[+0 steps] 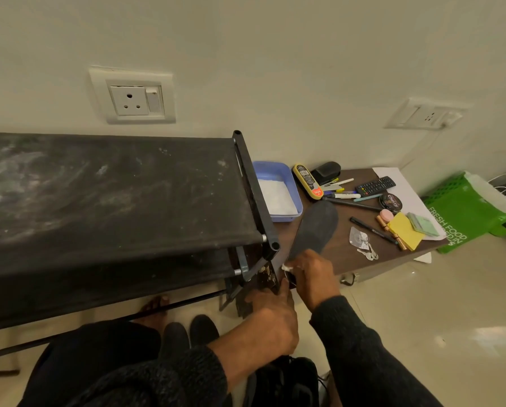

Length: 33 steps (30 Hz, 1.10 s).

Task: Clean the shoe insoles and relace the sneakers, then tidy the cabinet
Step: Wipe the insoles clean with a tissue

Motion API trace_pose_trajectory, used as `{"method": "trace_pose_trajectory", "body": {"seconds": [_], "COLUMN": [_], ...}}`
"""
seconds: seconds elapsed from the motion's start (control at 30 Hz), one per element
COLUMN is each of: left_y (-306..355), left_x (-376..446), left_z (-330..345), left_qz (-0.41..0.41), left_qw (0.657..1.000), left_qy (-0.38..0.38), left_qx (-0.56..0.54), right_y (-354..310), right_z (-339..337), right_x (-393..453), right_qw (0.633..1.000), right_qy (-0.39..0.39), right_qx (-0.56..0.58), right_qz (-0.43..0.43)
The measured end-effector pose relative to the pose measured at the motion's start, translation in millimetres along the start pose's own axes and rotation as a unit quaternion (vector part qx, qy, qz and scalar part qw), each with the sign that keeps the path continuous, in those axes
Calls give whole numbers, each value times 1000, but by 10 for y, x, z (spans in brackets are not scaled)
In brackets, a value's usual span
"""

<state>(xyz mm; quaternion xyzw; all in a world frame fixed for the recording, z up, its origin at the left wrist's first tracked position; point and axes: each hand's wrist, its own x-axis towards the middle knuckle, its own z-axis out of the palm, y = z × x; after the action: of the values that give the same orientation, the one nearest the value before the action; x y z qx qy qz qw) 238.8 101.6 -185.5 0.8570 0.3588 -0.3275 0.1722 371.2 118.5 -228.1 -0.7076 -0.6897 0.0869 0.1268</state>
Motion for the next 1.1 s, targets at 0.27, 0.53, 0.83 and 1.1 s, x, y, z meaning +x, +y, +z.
{"method": "trace_pose_trajectory", "body": {"seconds": [0.27, 0.53, 0.83, 1.1], "left_y": [36, 106, 45, -29], "left_x": [-93, 121, 363, 98], "left_z": [-89, -199, -302, -418], "left_qz": [9, -6, -10, 16], "left_qw": [1000, 998, 997, 996], "left_qy": [2, 55, -24, 37], "left_qx": [24, -39, -74, -76], "right_y": [172, 288, 497, 722], "right_z": [-101, -59, -82, -194], "right_x": [-333, -403, 83, 856], "right_qw": [998, 990, 990, 954], "right_qy": [-1, 31, 57, 98], "right_qx": [35, 133, 90, 119], "right_qz": [-53, 29, 88, 258]}}
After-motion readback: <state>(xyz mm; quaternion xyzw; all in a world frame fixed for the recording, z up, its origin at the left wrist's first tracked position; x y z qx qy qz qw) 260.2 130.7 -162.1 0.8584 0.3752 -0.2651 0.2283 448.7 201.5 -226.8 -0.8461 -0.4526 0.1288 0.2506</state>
